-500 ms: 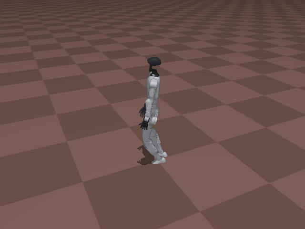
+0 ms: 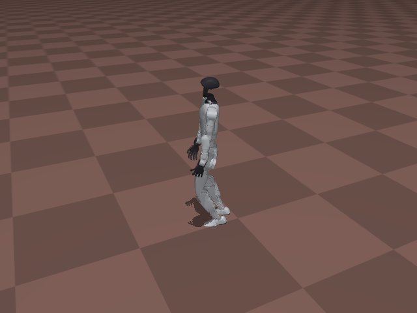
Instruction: Walk
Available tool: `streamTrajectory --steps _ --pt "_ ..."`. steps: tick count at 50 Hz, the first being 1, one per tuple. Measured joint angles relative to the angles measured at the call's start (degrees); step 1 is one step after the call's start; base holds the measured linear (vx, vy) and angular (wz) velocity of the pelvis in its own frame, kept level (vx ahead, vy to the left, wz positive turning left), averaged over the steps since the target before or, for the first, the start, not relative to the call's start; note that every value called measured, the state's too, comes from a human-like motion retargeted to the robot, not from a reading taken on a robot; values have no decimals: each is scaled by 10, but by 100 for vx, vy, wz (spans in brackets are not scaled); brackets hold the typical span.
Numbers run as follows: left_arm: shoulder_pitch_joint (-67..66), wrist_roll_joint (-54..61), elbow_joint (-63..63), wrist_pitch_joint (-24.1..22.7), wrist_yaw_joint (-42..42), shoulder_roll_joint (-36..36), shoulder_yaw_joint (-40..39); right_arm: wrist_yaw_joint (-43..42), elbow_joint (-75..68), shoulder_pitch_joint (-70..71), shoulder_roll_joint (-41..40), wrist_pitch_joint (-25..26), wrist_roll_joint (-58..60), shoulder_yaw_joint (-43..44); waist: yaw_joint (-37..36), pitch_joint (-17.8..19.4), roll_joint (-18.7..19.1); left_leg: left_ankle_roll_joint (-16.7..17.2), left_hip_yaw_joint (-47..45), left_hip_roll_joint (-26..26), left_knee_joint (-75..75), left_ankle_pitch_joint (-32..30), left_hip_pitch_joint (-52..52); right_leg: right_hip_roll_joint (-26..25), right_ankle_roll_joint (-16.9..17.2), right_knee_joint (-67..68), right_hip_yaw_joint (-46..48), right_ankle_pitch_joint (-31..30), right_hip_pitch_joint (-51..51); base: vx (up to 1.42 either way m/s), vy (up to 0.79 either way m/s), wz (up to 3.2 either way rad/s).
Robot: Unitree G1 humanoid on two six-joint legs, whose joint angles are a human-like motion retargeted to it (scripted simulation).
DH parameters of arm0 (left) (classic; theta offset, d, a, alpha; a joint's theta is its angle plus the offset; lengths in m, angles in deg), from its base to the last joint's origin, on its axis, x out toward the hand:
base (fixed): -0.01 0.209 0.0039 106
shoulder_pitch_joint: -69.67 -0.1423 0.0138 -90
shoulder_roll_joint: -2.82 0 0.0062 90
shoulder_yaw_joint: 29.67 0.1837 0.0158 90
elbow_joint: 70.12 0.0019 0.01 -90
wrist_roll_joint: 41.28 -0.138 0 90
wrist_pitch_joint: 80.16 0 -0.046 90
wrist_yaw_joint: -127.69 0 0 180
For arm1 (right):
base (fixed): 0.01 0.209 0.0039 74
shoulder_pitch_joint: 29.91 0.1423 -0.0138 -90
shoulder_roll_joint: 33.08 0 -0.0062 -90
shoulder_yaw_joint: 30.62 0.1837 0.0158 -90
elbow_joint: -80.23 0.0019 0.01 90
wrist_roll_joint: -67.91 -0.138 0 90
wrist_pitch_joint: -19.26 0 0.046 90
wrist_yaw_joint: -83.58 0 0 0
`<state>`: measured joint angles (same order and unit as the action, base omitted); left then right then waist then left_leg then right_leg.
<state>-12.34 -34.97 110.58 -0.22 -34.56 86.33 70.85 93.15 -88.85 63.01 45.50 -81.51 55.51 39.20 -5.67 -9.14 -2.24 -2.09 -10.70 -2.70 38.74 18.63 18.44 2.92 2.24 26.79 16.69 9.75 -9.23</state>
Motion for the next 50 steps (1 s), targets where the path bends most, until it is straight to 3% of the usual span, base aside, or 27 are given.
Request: streamTrajectory --steps 3,7,15,17,20,25,35,39,43,47,50 --pt "-9 8 6 3 2 -5 1 10 -4 -5 4 5 -13 -9 14 -10 -2 15 -18 5 -22 -59 -16 15 7 41 -6 -36 -24 40 1 4" --pt "-10 2 13 10 7 -9 16 15 -14 -2 9 10 -27 -14 33 -23 2 20 -56 -1 -48 -77 -25 16 15 11 -4 -35 -54 32 0 -4" --pt "10 -25 5 12 15 -6 30 10 -17 4 13 10 -24 -2 46 -31 23 -4 -82 -23 1 58 -10 -4 1 -40 -8 46 -74 27 -1 -13" --pt "15 -28 -3 11 22 -6 24 9 -11 2 15 11 -16 6 44 -25 28 -1 -85 -32 20 61 -7 -8 1 -31 -11 58 -71 25 -3 10" --pt "14 -30 -16 7 28 -7 19 8 1 -6 20 12 -10 15 43 -22 32 -5 -98 -45 35 47 0 -7 12 -18 -16 47 -65 21 -3 26" --pt "3 -30 -24 9 39 -6 17 8 15 -15 28 16 -22 27 34 -31 24 -8 -105 -20 -31 7 16 5 33 -29 -15 -19 -55 16 -1 24" --pt "-31 -4 -1 11 47 -1 -8 10 33 -11 27 2 -22 22 21 -43 7 -21 -66 29 -97 -6 30 22 25 41 -29 67 -51 23 1 12" --pt "-40 11 0 8 54 2 -9 19 38 -13 23 1 -22 9 38 -37 -5 -11 -60 51 -125 -55 -15 47 22 107 -36 50 -70 25 2 35" --pt "-40 11 4 10 60 6 10 25 31 -14 23 5 -32 -6 54 -40 -2 7 -67 51 -154 -118 -42 42 20 55 -40 32 -89 17 -1 58" --pt "-37 4 2 8 55 8 31 23 24 -19 23 7 -37 -15 58 -43 2 -3 -67 43 -128 -78 -32 34 17 11 -47 38 -103 10 -3 59" --pt "-27 -5 -5 3 50 10 33 14 20 -17 21 8 -34 -10 44 -39 5 -7 -48 39 -102 -17 -19 28 1 1 -37 80 -94 9 -4 52"
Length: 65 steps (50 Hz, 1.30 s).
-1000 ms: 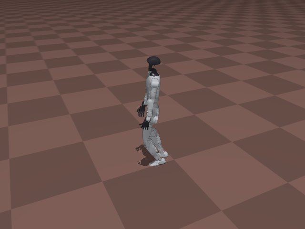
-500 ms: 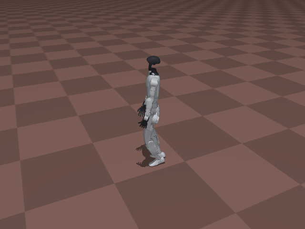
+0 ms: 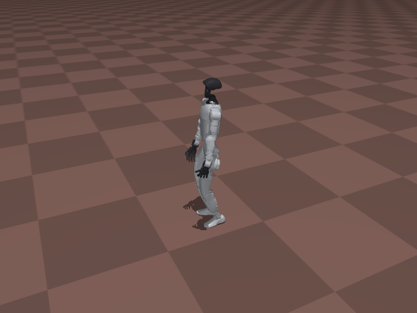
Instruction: Walk
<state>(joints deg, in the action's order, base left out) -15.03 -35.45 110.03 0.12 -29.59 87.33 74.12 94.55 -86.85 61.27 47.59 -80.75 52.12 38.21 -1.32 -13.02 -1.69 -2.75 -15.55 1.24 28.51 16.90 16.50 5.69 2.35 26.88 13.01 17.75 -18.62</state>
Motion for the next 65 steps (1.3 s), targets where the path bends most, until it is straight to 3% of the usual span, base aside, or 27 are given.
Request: streamTrajectory --steps 5,10,15,20,23,28,32,37,40,50,55,58,62,65 --pt "15 -6 -17 -12 -13 4 -4 -13 4 2 -4 2 14 8 -41 21 -1 6 5 -21 60 28 28 2 -8 1 42 21 23 7 -2 83" --pt "8 6 -13 -13 -15 3 -7 -12 8 8 -8 4 18 6 -78 30 -7 6 -2 -26 65 27 51 14 -2 6 84 4 40 5 6 123" --pt "-1 23 0 -6 -6 0 -8 -8 13 19 -11 4 26 1 -88 35 -13 9 18 5 30 3 34 39 1 62 88 -8 40 8 11 147" --pt "-5 30 4 0 1 -4 -9 -11 30 27 -12 2 46 3 -65 56 -20 6 60 62 2 7 0 58 -6 139 19 49 8 16 7 176" --pt "3 28 0 2 8 -2 -4 -8 33 26 -13 6 49 3 -47 69 -19 13 87 84 -16 -8 -21 33 7 112 -46 38 -1 19 -1 208" --pt "13 24 -24 0 15 5 22 -1 35 2 -11 14 31 7 -31 67 -2 18 97 69 56 -17 12 -42 42 31 -159 -37 -2 12 -9 233" --pt "29 24 -53 -5 2 10 36 -8 35 -9 -3 18 16 15 -30 68 10 5 75 35 151 20 68 -71 43 8 -186 -50 3 2 -15 240" --pt "53 13 -79 -8 -33 0 38 -32 30 -3 8 21 20 31 -39 76 20 -31 3 -42 240 107 129 -67 18 -15 -120 11 12 -4 -12 217" --pt "61 5 -83 -10 -48 -7 31 -43 31 4 12 21 29 38 -48 81 22 -34 -35 -77 240 137 148 -57 11 -32 -63 29 20 -4 -5 190" --pt "33 -2 -82 -12 -78 0 -7 -48 50 34 -6 15 54 25 -65 72 0 -15 -106 -115 152 132 152 -20 2 -76 96 50 61 6 7 161" --pt "12 16 -76 -6 -75 5 -28 -35 41 53 -11 15 52 16 -74 74 -12 -11 -65 -86 136 148 129 2 -12 -25 137 91 86 19 16 122" --pt "0 30 -75 -2 -74 6 -31 -28 30 61 -5 19 47 21 -64 85 -21 -17 -30 -39 108 157 90 46 -25 104 124 120 77 24 18 135" --pt "-6 44 -82 4 -80 5 -22 -18 19 80 7 24 36 32 -16 125 -62 -32 14 75 -8 128 -13 135 -44 344 35 154 2 26 16 162" --pt "-5 41 -89 6 -95 5 -11 -17 11 94 11 27 30 36 27 144 -71 -30 66 119 -127 80 -101 123 -42 360 -33 158 -49 32 10 139"
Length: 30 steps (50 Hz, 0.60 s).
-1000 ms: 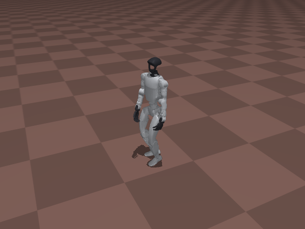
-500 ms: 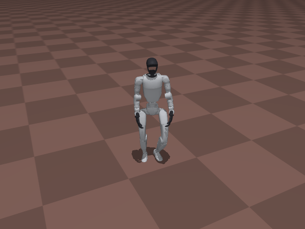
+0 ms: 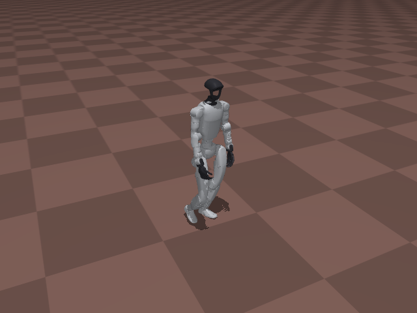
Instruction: Walk
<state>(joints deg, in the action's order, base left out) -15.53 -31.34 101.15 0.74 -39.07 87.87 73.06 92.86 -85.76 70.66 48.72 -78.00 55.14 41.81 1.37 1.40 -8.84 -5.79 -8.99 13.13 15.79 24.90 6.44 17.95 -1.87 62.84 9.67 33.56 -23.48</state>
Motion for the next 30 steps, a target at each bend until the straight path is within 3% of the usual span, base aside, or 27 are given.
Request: streamTrajectory --steps 7,13,20,22,25,27,30 --pt "6 -10 -11 -13 -28 -4 37 -7 -14 2 6 9 -21 6 40 3 60 18 80 -46 -99 -25 -87 -150 53 -300 -96 -120 -52 34 0 65" --pt "-1 -5 -18 -21 -37 -10 39 -17 -14 -12 1 12 -45 22 37 -5 61 17 92 -43 -49 20 -110 -166 79 -349 -124 -167 -73 34 -13 -18" --pt "-26 18 -17 -17 -28 -13 14 -28 -12 -43 -11 10 -75 47 19 -13 64 48 141 -44 98 56 -132 -176 54 -236 -110 -145 -36 44 -19 -39" --pt "-24 32 -22 -13 -23 -4 4 -30 -13 -41 -10 11 -83 51 17 9 96 81 149 -92 206 53 -129 -219 39 -279 -84 -149 34 44 -15 -19" --pt "-34 40 -46 -14 -28 3 -1 -39 -7 -47 -10 9 -85 49 2 13 117 119 130 -144 393 -9 -66 -260 20 -306 -75 -142 78 38 -11 -28" --pt "-36 38 -69 -18 -37 7 2 -48 1 -50 -7 8 -81 45 -15 16 123 118 110 -177 495 -22 -12 -277 11 -317 -74 -133 100 36 -9 -35" --pt "-26 29 -104 -16 -51 16 7 -63 11 -34 -4 12 -64 41 -40 18 111 80 76 -214 572 16 87 -279 9 -373 -78 -139 137 34 -7 -38"
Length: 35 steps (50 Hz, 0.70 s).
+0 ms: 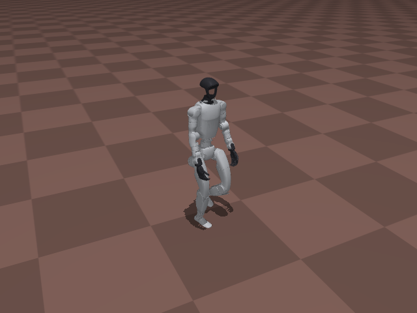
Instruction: Walk
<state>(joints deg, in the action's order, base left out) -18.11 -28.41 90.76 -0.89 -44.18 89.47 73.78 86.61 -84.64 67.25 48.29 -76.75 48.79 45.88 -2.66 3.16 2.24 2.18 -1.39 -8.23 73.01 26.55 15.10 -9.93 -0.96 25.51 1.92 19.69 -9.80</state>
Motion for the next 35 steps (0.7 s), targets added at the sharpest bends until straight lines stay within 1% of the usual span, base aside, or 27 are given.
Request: streamTrajectory --steps 2,3,5,7,10,13,15,16,18,19,20,22,23,24,25,26,27,28,30,32,35 --pt "-6 -6 -13 -3 -7 -2 1 -7 6 3 2 0 12 -9 -16 4 -6 -19 -15 -10 -13 39 46 4 1 1 -1 14 13 31 -5 -48" --pt "-3 -8 -17 -2 -8 1 0 -8 9 13 1 2 17 -9 -20 5 -21 -28 -24 1 -46 47 68 18 5 -16 -2 14 23 29 -3 -40" --pt "-7 -13 -18 -3 -9 0 0 -11 14 21 1 4 25 -11 -28 5 -37 -34 -31 21 -129 53 98 38 10 -26 -2 22 37 26 -2 -38" --pt "-13 -17 -12 -2 -9 -3 1 -11 17 27 1 5 34 -14 -30 2 -54 -30 -25 53 -244 31 114 60 16 -29 -1 34 49 21 0 -31" --pt "-23 -22 0 2 -8 -11 4 -11 19 31 1 7 53 -20 -28 -5 -77 -19 -2 106 -415 -26 113 94 21 -17 -1 59 58 16 2 -33" --pt "-39 -25 11 6 -6 -18 4 -11 19 27 -1 7 71 -29 -30 -11 -85 -19 17 128 -429 -44 113 105 21 33 -16 96 61 12 5 -46" --pt "-52 -25 18 7 -6 -24 4 -12 15 19 -4 8 81 -34 -28 -17 -93 -25 22 145 -405 -52 110 116 26 82 -26 117 60 11 7 -36" --pt "-53 -23 22 8 -4 -22 2 -10 11 19 -4 9 86 -34 -28 -21 -104 -30 19 158 -408 -55 100 128 33 107 -33 120 57 12 7 -36" --pt "-56 -20 28 9 -3 -20 -1 -4 3 18 -7 12 95 -35 -23 -27 -125 -42 12 186 -415 -57 78 154 52 169 -42 111 47 11 8 -29" --pt "-57 -19 29 9 -3 -18 -1 1 -1 17 -8 13 98 -36 -19 -28 -136 -49 7 201 -422 -56 65 170 64 211 -44 93 37 7 8 -17" --pt "-58 -17 29 10 -3 -17 -2 5 -4 16 -9 14 100 -37 -14 -29 -147 -56 3 216 -431 -53 50 188 77 257 -45 71 25 5 8 -18" --pt "-55 -16 24 10 -5 -12 -2 14 -7 15 -10 16 103 -40 -4 -26 -165 -69 -7 241 -458 -47 17 228 92 368 -39 11 -15 3 8 -25" --pt "-52 -17 21 11 -7 -8 -1 18 -6 16 -10 17 105 -42 1 -24 -171 -73 -11 250 -474 -45 -1 249 92 419 -34 -10 -39 2 8 -33" --pt "-48 -18 18 11 -9 -4 1 20 -5 18 -9 17 108 -43 7 -22 -174 -76 -13 255 -491 -43 -20 265 86 459 -29 -18 -63 2 8 -37" --pt "-42 -20 14 12 -11 1 3 22 -3 20 -7 17 112 -45 14 -20 -176 -79 -15 258 -508 -42 -39 280 78 493 -24 -20 -86 2 7 -39" --pt "-35 -22 11 13 -15 6 5 23 -1 21 -6 16 114 -46 21 -18 -175 -79 -15 258 -523 -41 -58 289 68 509 -18 -7 -108 2 7 -43" --pt "-26 -23 9 15 -18 10 5 23 2 24 -4 16 117 -47 27 -15 -170 -78 -15 254 -548 -44 -81 292 58 517 -10 6 -130 2 6 -54" --pt "-12 -24 7 17 -22 15 3 23 4 30 -2 15 119 -46 30 -11 -159 -75 -13 243 -590 -55 -113 285 48 507 -1 19 -149 1 4 -51" --pt "-2 -24 -1 17 -32 20 5 19 8 23 0 13 122 -47 44 -7 -158 -73 -16 244 -607 -51 -143 289 41 471 11 50 -182 0 2 -32" --pt "22 -22 -9 17 -41 27 -1 17 10 26 2 13 125 -46 51 -5 -129 -66 -15 216 -655 -59 -181 250 42 372 35 50 -199 2 1 -29" --pt "44 -19 -25 9 -51 32 -2 13 9 17 2 17 128 -41 57 -8 -102 -58 -15 191 -690 -59 -215 192 65 195 39 23 -212 0 0 -7"
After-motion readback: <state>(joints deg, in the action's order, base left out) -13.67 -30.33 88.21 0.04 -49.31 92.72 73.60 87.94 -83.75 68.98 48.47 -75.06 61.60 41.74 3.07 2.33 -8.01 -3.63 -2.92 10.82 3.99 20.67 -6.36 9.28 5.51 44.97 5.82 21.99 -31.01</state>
